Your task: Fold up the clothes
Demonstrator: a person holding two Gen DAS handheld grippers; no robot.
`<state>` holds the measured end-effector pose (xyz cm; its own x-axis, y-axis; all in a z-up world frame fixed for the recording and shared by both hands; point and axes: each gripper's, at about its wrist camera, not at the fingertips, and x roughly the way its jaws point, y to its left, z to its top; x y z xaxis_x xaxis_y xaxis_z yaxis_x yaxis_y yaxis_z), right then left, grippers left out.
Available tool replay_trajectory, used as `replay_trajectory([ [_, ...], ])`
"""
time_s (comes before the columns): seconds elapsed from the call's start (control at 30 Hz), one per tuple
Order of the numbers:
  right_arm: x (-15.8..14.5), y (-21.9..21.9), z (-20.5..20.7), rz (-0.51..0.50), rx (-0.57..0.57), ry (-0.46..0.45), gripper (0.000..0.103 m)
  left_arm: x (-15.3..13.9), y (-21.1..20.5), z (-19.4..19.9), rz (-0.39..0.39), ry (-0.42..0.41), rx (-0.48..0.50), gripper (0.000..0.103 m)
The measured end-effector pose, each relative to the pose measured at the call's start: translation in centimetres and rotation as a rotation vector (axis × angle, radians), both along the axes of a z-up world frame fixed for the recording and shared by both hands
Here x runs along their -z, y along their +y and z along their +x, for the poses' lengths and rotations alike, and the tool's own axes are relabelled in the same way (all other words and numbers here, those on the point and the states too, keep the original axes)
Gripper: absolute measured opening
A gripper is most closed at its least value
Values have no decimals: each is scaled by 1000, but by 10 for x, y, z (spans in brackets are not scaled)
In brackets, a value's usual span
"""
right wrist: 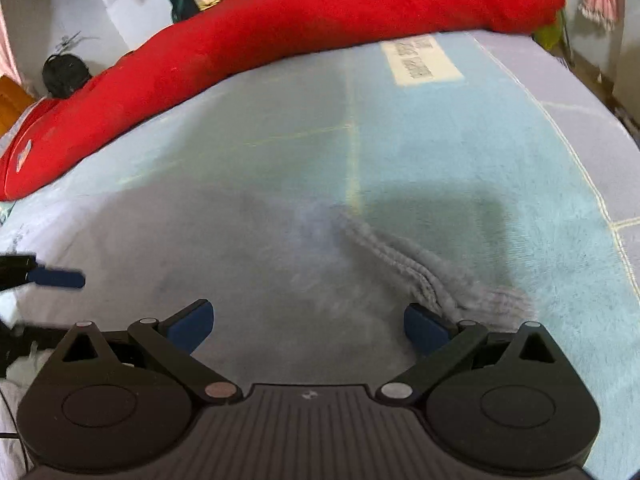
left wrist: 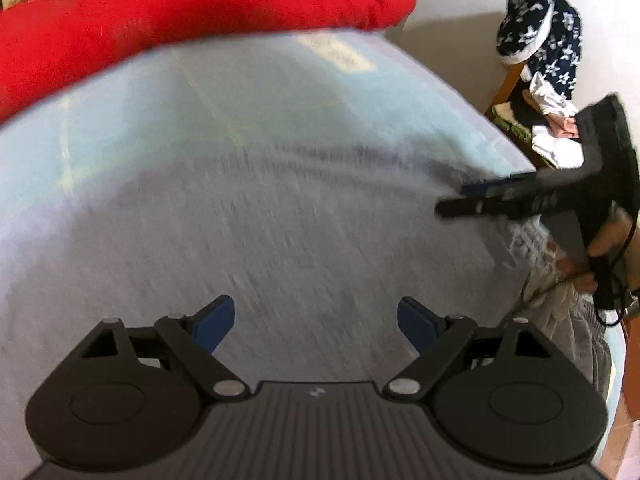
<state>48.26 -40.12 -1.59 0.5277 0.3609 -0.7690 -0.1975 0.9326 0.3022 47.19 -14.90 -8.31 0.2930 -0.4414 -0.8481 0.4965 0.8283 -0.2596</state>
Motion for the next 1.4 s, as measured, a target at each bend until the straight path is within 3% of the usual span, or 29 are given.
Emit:
replay_trajectory([
  [0.17, 3, -13, 13, 25, -45, 22, 103, 0, 0, -16, 78, -22, 38, 88],
  [0.3, -13, -21, 24, 76, -109, 12, 103, -14, -4, -8, 47, -37, 27, 88],
  [0.37, -12, -23, 33, 155, -126, 47, 103, -15, -11, 0, 18, -36, 10, 88],
  [0.47, 8, -18, 47, 268, -151, 151, 103, -3, -18, 11, -20, 28, -9, 88],
  [0.6, 30, -18, 48, 208, -155, 176, 103, 7, -19, 3, 14, 21, 19, 88],
  [0.7, 16, -26, 46, 210, -163, 158, 103, -3, -21, 4, 32, 23, 45, 87],
  [0.77, 5, -33, 48, 190, -178, 123, 103, -14, -27, 9, 32, -25, 67, 87],
  [0.87, -14, -46, 53, 122, -186, 60, 103, -25, -41, 20, -5, -72, 99, 87],
  [0.93, -20, -54, 61, 68, -195, 32, 102, -24, -52, 26, -20, -84, 112, 80],
  [1.0, -18, -57, 73, 35, -219, 37, 92, -21, -63, 30, -24, -93, 127, 68],
  [1.03, -16, -58, 78, 19, -242, 49, 79, -19, -67, 31, -19, -94, 136, 64],
  [1.07, -10, -57, 83, 5, -270, 72, 66, -17, -71, 30, -12, -95, 144, 63],
  [1.1, -3, -55, 86, -9, -294, 92, 62, -15, -74, 30, -8, -96, 151, 63],
  [1.3, 30, -44, 101, -60, -400, 150, 58, -19, -74, 29, 29, -132, 212, 63],
  [1.33, 32, -42, 103, -64, -410, 145, 56, -21, -75, 30, 39, -146, 223, 62],
  [1.4, 33, -39, 106, -67, -432, 138, 40, -25, -79, 34, 56, -176, 245, 62],
])
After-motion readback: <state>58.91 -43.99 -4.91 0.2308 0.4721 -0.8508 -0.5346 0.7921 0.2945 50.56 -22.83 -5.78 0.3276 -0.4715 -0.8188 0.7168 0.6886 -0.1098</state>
